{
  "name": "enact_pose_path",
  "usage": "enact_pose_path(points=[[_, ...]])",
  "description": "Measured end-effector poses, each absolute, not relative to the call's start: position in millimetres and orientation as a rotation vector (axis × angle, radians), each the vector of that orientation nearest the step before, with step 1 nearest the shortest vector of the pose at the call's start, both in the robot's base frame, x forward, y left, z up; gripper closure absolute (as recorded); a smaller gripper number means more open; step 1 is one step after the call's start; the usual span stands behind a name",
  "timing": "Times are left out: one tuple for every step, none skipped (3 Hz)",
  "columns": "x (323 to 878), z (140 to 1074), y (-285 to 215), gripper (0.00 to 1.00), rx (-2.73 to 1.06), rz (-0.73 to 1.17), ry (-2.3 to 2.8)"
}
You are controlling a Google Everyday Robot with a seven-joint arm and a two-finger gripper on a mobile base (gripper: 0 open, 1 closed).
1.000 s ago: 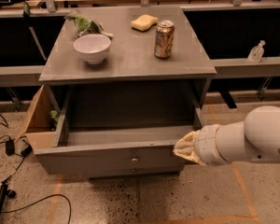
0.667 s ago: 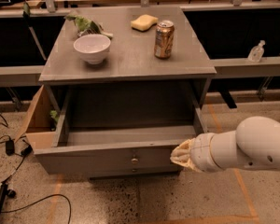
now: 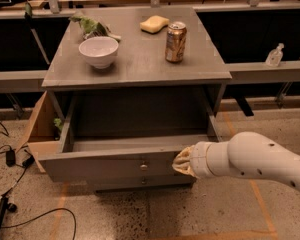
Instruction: Close top drawer
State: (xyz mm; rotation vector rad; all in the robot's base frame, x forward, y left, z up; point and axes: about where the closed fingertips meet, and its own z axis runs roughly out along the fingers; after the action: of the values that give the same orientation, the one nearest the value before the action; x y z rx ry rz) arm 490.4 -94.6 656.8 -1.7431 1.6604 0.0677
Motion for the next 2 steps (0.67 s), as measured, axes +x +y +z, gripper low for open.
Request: enact_pose_path(points=[[534,661,-96,1.0,-1.763,-0.079,1.584],[582,665,-102,1.0,-1.805,-0.193,1.505]])
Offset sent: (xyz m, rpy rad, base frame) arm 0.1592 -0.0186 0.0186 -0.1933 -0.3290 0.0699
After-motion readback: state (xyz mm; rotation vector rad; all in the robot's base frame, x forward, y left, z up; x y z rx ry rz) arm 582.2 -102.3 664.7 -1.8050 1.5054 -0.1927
